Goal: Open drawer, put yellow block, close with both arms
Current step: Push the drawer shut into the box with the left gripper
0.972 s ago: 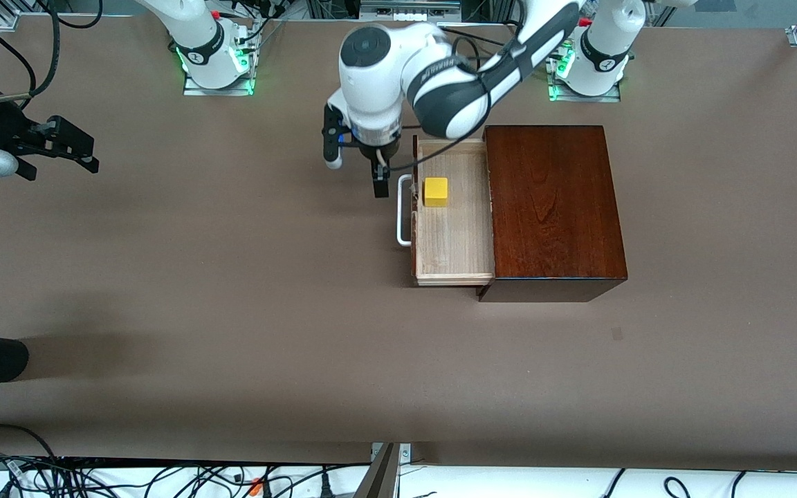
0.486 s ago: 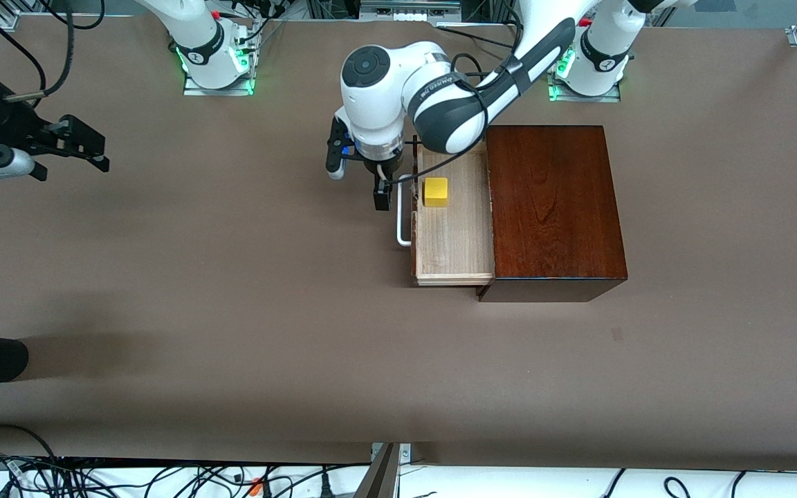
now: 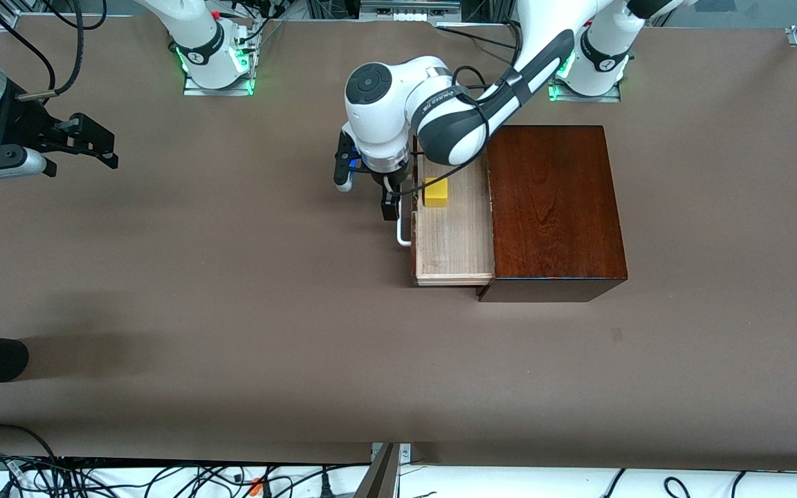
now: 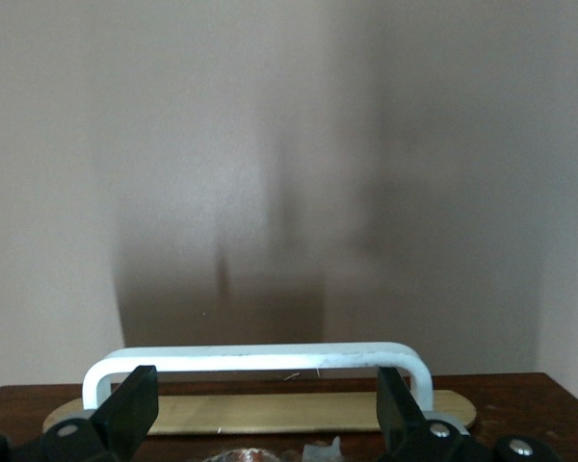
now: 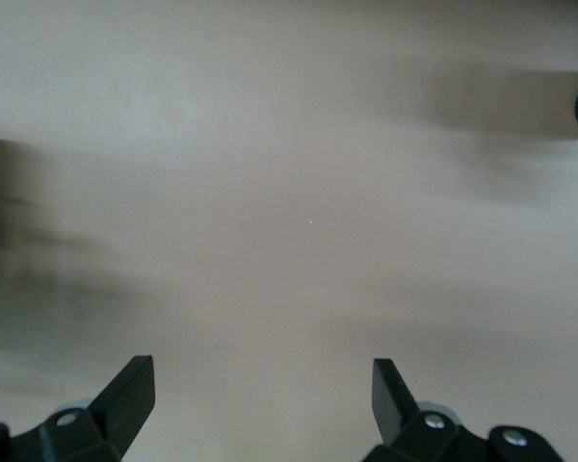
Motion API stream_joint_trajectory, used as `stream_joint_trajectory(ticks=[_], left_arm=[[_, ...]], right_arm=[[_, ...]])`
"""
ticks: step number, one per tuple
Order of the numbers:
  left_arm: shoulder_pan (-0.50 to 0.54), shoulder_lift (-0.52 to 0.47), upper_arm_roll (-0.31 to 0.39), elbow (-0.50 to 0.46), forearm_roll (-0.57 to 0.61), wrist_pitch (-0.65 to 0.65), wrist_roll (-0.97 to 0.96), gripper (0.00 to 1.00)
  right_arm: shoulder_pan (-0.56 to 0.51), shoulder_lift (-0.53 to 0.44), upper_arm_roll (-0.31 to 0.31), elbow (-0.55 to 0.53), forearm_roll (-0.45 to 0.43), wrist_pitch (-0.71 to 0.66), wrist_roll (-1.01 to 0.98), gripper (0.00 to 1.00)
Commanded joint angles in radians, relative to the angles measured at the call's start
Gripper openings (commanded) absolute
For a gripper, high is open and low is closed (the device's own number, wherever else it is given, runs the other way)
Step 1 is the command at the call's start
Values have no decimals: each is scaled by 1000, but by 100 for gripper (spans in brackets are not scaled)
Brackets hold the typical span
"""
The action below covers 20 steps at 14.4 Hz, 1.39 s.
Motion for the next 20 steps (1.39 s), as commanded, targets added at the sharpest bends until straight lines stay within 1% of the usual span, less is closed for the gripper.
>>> stream_joint_trajectory(ticks=[1, 8, 12, 14, 20], left_arm=[[-9, 8, 9, 6, 24, -18, 10, 100], [0, -1, 27, 10, 25, -78, 15, 100], [3, -12, 55, 10, 28, -106, 19, 100], [5, -18, 58, 10, 82, -139, 21, 100], [43, -21, 60, 9, 97, -188, 24, 100]], right_arm=[[1, 2, 1, 19, 1, -20, 19, 100], [1, 3, 1, 18, 1, -22, 17, 100], [1, 3, 1, 18, 1, -22, 19, 100], [1, 3, 1, 18, 1, -22, 19, 100], [1, 3, 1, 18, 1, -20, 19, 100]])
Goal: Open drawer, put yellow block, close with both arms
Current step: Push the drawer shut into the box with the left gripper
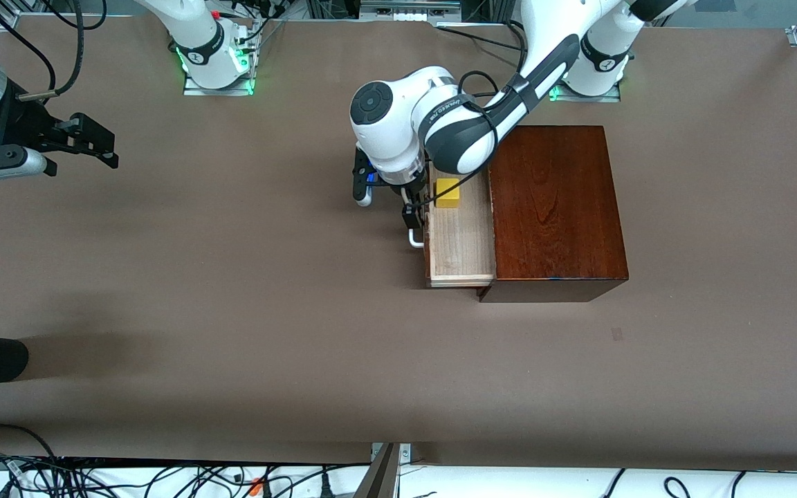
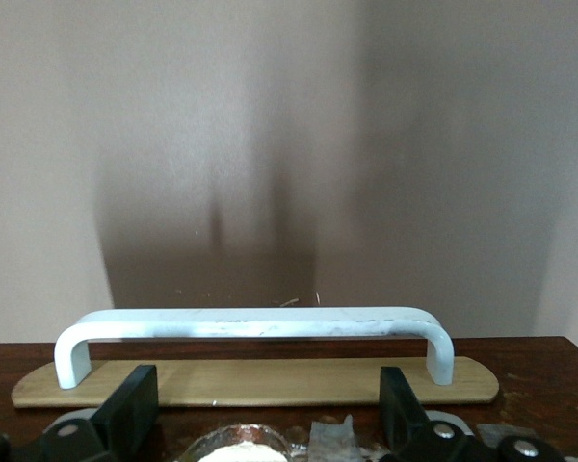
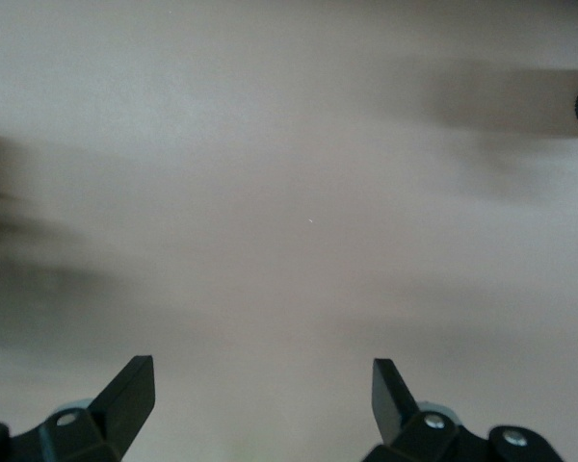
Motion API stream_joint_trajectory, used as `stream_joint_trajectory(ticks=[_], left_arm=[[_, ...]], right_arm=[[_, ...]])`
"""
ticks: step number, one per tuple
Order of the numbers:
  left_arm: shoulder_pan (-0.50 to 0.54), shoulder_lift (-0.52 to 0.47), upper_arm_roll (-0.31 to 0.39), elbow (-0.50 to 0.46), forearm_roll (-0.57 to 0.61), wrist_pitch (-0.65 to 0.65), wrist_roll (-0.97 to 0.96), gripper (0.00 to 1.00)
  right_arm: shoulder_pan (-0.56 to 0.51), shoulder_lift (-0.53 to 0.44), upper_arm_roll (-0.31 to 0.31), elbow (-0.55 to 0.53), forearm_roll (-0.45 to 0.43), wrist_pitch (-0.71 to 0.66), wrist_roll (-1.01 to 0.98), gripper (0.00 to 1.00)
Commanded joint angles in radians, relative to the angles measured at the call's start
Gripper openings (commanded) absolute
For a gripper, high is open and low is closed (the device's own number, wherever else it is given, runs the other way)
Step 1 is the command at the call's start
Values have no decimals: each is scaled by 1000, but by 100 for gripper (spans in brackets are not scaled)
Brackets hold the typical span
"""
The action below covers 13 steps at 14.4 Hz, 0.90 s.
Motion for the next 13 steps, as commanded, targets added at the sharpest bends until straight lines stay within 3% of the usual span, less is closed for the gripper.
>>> stream_joint_trajectory(ticks=[1, 13], left_arm=[[49, -31, 31, -9, 81, -56, 56, 100], [118, -51, 31, -44, 85, -94, 91, 100]], right_arm=[[1, 3, 1, 18, 1, -20, 18, 100], [1, 3, 1, 18, 1, -18, 20, 100]])
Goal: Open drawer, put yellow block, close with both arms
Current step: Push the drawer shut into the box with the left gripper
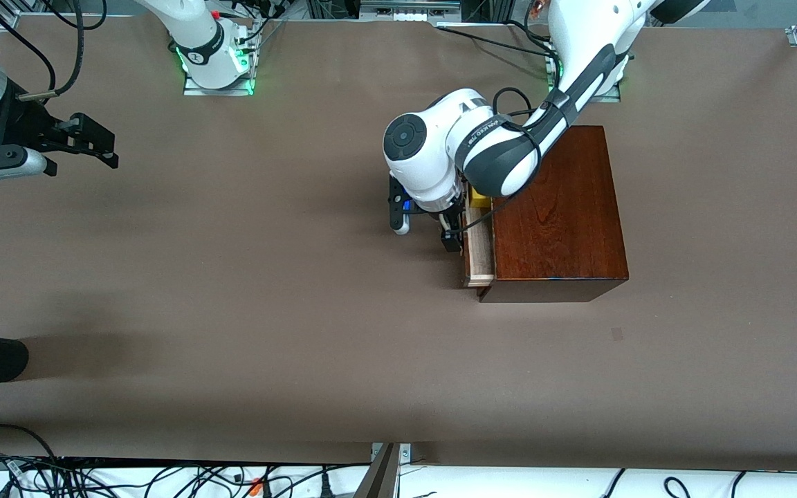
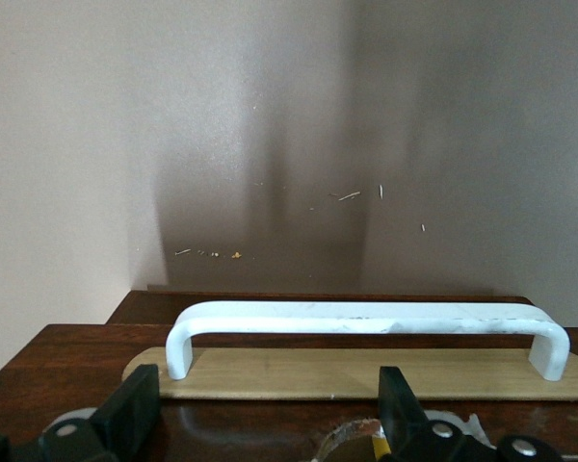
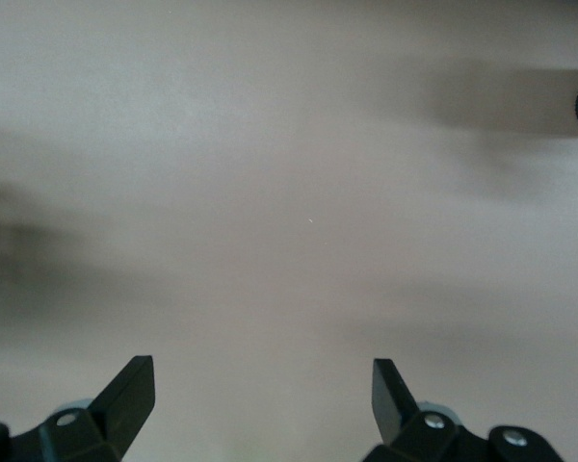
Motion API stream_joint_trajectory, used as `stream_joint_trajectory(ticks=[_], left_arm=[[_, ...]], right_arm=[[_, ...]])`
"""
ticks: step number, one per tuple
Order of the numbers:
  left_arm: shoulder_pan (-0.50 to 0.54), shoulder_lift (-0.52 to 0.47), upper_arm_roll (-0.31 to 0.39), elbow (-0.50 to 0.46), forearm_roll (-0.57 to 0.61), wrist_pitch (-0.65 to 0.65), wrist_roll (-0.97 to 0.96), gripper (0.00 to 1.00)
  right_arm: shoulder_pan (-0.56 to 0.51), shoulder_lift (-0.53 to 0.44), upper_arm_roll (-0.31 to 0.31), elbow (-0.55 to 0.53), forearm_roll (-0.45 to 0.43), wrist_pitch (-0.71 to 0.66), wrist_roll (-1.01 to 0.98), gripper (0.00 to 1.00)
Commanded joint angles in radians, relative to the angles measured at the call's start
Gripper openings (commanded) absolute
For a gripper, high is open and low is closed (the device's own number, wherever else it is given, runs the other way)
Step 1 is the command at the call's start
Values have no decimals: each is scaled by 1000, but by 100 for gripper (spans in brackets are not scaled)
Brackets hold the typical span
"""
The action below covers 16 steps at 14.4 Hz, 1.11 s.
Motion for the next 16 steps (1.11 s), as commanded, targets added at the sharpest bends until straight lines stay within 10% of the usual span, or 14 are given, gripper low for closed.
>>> stream_joint_trajectory(ticks=[1, 16], left_arm=[[26, -40, 16, -46, 46, -47, 20, 100], [39, -44, 5, -40, 29, -81, -128, 100]], right_arm=[[1, 3, 1, 18, 1, -20, 18, 100], [1, 3, 1, 19, 1, -18, 19, 100]])
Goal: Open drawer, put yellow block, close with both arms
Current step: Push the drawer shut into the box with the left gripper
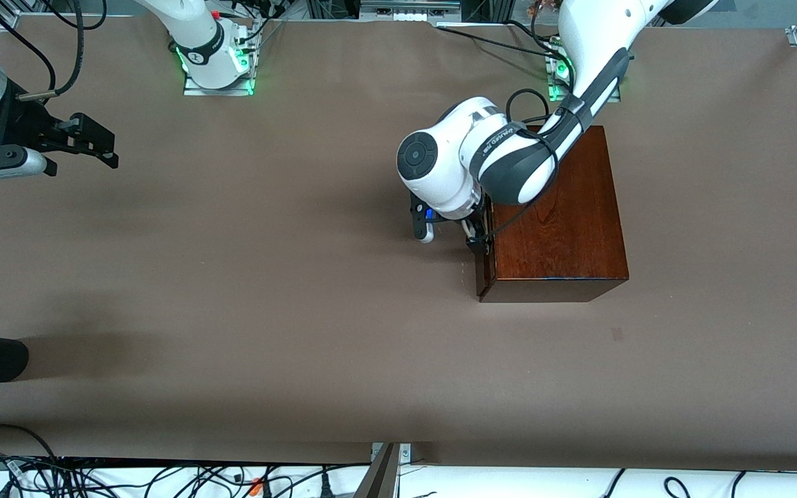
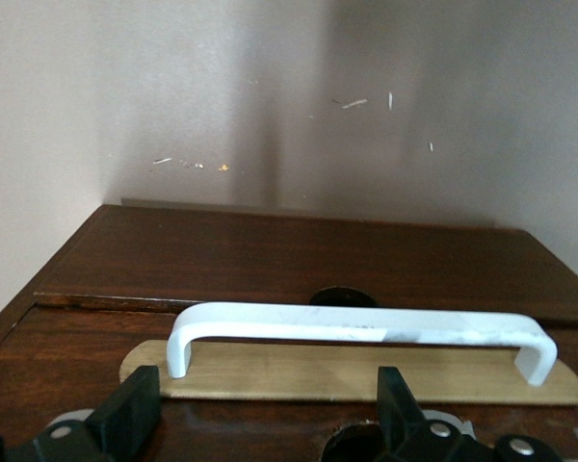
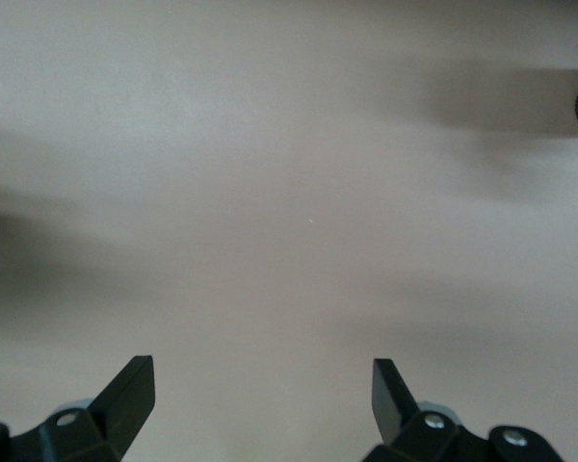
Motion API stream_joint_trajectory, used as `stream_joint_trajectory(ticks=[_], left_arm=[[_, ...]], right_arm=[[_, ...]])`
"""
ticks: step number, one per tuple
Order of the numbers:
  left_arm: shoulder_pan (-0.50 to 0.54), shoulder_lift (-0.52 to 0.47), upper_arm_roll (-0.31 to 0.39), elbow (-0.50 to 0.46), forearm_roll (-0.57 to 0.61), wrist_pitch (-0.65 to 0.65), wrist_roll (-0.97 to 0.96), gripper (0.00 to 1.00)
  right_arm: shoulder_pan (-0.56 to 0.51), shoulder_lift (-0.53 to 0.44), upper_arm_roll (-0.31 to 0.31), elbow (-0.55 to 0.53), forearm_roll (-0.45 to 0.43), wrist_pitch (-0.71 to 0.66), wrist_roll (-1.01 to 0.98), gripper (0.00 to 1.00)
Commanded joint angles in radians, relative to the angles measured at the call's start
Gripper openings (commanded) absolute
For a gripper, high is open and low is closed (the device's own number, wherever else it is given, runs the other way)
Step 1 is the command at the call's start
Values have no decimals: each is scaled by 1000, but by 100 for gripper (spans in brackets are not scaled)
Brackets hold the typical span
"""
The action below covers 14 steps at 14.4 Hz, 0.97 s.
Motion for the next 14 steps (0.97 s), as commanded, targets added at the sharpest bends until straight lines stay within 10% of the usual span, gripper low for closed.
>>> stream_joint_trajectory(ticks=[1, 10, 14], left_arm=[[-12, -40, -5, -25, 1, 49, -179, 100], [-49, -250, -2, 47, -171, 9, -766, 100], [104, -363, -5, 81, -260, -84, -894, 100]], right_arm=[[1, 3, 1, 19, -1, -18, 17, 100], [1, 3, 1, 19, 1, -18, 17, 100], [1, 3, 1, 19, 1, -18, 17, 100]])
